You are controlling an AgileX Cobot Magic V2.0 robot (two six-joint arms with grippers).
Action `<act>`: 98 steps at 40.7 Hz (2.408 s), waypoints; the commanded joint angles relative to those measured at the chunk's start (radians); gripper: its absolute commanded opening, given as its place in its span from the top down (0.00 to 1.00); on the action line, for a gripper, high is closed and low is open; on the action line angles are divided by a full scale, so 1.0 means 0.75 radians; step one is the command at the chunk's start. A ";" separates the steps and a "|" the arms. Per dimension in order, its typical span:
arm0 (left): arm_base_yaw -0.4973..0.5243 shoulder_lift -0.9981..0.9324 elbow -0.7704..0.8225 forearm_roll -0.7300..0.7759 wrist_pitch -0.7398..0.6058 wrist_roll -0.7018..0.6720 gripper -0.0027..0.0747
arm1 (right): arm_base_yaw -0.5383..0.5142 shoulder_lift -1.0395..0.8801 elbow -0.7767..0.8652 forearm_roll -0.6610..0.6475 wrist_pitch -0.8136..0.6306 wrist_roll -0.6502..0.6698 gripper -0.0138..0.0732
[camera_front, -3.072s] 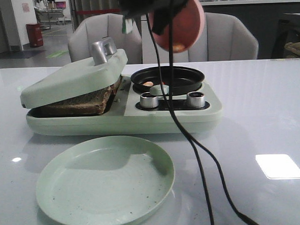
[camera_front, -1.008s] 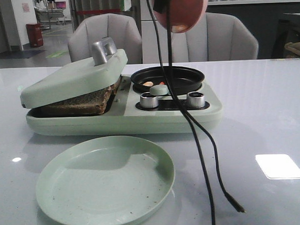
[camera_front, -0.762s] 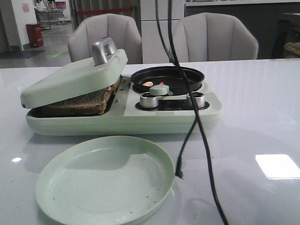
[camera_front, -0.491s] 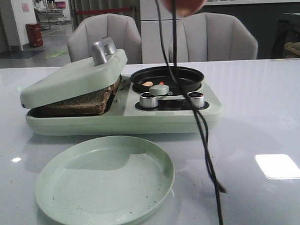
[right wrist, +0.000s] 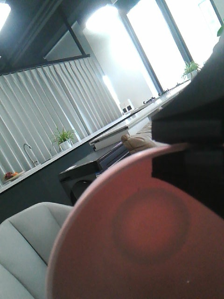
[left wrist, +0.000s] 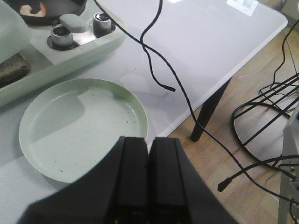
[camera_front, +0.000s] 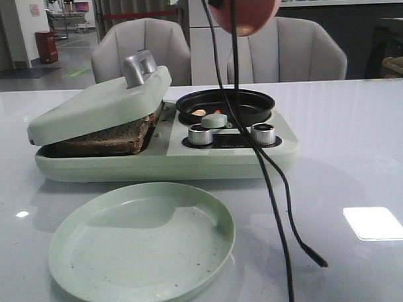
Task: Make breakfast with bread and shrimp
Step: 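Tilt the pink bowl to pour the shrimp into the round pan, then carry the pink bowl back and set it on the table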
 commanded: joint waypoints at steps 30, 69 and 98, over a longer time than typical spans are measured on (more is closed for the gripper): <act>-0.009 0.002 -0.039 -0.027 -0.089 0.002 0.84 | 0.008 -0.150 0.014 -0.140 0.159 0.028 0.69; -0.009 0.002 -0.039 -0.027 -0.089 0.002 0.84 | -0.703 -0.774 0.505 1.938 0.161 -0.748 0.69; -0.009 0.002 -0.039 -0.027 -0.089 0.002 0.84 | -0.912 -0.770 1.265 2.220 -0.490 -0.840 0.65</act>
